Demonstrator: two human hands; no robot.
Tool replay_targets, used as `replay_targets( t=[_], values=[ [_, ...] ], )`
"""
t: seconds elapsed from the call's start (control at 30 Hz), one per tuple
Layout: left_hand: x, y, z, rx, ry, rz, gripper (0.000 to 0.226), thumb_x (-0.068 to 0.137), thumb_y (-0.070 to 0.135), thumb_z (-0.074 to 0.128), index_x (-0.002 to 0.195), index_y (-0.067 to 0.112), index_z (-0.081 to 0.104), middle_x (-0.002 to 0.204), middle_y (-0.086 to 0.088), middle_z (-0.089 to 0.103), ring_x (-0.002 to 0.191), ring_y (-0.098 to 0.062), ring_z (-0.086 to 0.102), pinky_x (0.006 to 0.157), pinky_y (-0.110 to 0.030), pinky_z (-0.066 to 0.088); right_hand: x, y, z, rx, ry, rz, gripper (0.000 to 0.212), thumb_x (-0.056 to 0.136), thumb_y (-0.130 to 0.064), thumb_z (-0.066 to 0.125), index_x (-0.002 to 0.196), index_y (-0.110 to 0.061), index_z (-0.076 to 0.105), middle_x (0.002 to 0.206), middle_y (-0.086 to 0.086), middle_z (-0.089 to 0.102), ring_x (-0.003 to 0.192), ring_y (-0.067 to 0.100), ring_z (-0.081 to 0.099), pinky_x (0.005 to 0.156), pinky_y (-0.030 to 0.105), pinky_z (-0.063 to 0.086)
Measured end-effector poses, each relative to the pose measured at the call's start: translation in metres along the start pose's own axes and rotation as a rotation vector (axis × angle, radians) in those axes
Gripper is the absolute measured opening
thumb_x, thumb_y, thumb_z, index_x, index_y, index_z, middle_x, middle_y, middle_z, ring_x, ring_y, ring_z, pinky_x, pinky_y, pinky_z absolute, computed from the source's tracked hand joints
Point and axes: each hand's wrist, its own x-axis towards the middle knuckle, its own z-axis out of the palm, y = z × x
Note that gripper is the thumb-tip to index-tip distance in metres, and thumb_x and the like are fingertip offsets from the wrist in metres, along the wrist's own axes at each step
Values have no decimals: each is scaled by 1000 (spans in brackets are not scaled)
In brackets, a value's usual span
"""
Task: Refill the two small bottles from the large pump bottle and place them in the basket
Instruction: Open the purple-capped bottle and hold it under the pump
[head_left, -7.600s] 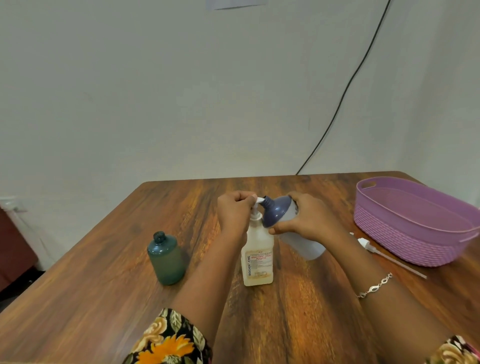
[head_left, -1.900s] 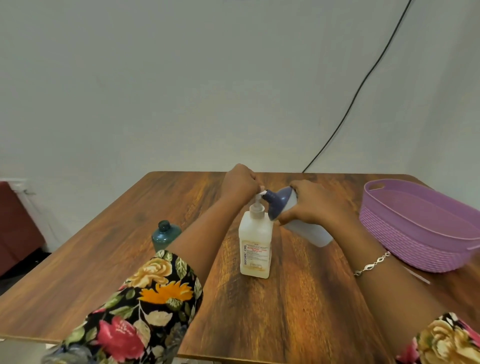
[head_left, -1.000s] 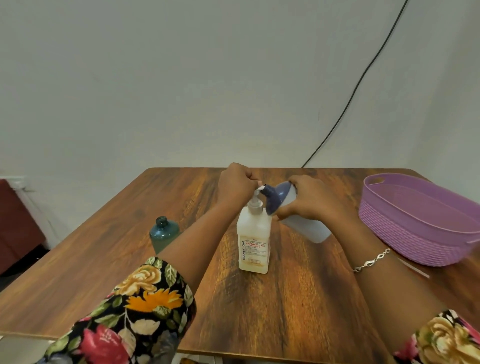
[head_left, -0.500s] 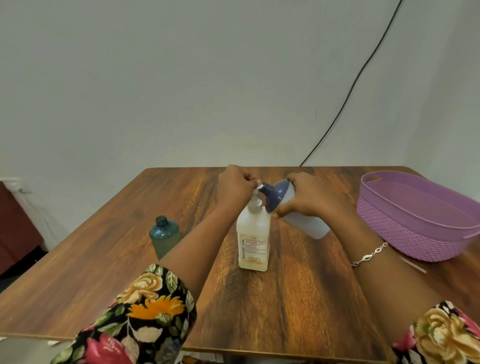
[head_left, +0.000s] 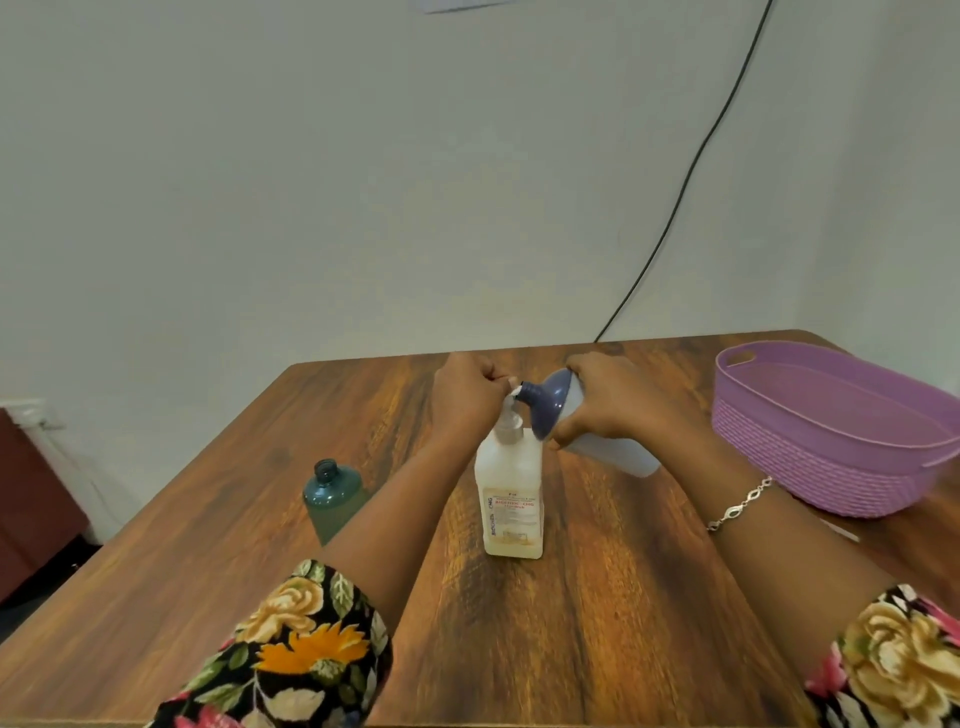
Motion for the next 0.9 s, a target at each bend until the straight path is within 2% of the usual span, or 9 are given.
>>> replay_targets(
  t=[0.1, 0.27, 0.37, 0.5, 0.57, 0.63, 0.7, 0.83, 0.9],
  values=[
    [4, 1, -2, 52, -32, -7, 14, 87, 15, 63, 82, 3, 71, 73, -6, 64, 53, -8, 49, 54, -22, 42, 0, -1, 0, -33, 5, -5, 51, 58, -38, 81, 96, -24, 50, 89, -7, 48, 80, 10, 45, 53, 18, 27],
    [1, -1, 3, 96, -64, -21, 14, 87, 15, 63, 86, 4, 71, 85, -10, 69, 77, -20, 63, 72, -35, 53, 1, -1, 8, -30, -33, 44, 58, 60, -36, 80, 109, -21, 54, 95, -6, 50, 85, 12, 46, 61, 21, 33],
    [3, 2, 0, 97, -77, -26, 15, 87, 16, 63, 85, 3, 70, 85, -10, 69, 70, -17, 61, 65, -31, 53, 0, -1, 6, -21, -29, 52, 59, 59, -36, 80, 109, -22, 52, 98, -6, 51, 87, 11, 46, 64, 22, 34],
    [9, 8, -5, 82, -89, -57, 14, 87, 19, 64, 85, 7, 71, 74, -2, 64, 52, -5, 48, 47, -16, 36, 0, -2, -4, 13, -29, 30, 49, 59, -36, 81, 95, -27, 48, 94, -8, 50, 84, 10, 47, 53, 17, 29],
    [8, 8, -2, 76, -66, -45, 14, 87, 18, 64, 84, 6, 71, 73, -3, 63, 57, -8, 53, 51, -19, 43, 0, -2, -6, 10, -31, 10, 47, 60, -35, 81, 92, -30, 47, 93, -8, 49, 83, 9, 46, 53, 16, 28],
    [3, 3, 3, 37, -32, -38, 15, 88, 17, 63, 83, 5, 71, 79, -7, 67, 70, -16, 61, 64, -28, 52, 1, -2, -2, -7, -35, 17, 50, 60, -34, 80, 101, -25, 52, 94, -7, 49, 85, 10, 46, 58, 18, 32],
    [-3, -3, 7, 3, -9, -46, 15, 88, 16, 62, 85, 5, 71, 85, -9, 69, 79, -18, 64, 72, -31, 53, 2, -1, 4, -15, -43, 54, 60, 60, -33, 81, 111, -19, 52, 97, -5, 49, 88, 12, 46, 66, 22, 35],
    [-7, -5, 6, -54, -2, -63, 14, 88, 13, 62, 86, 3, 71, 89, -10, 69, 82, -19, 64, 74, -31, 53, 1, -3, 5, -16, -44, 59, 63, 60, -34, 81, 114, -18, 51, 98, -4, 49, 88, 12, 46, 66, 22, 36],
    [-3, 1, 3, -53, -7, -76, 15, 88, 13, 61, 82, 3, 70, 87, -11, 69, 72, -16, 61, 65, -28, 51, 0, -3, 1, 0, -31, 55, 61, 60, -35, 81, 111, -18, 52, 96, -5, 49, 85, 11, 46, 58, 19, 33]
  ],
)
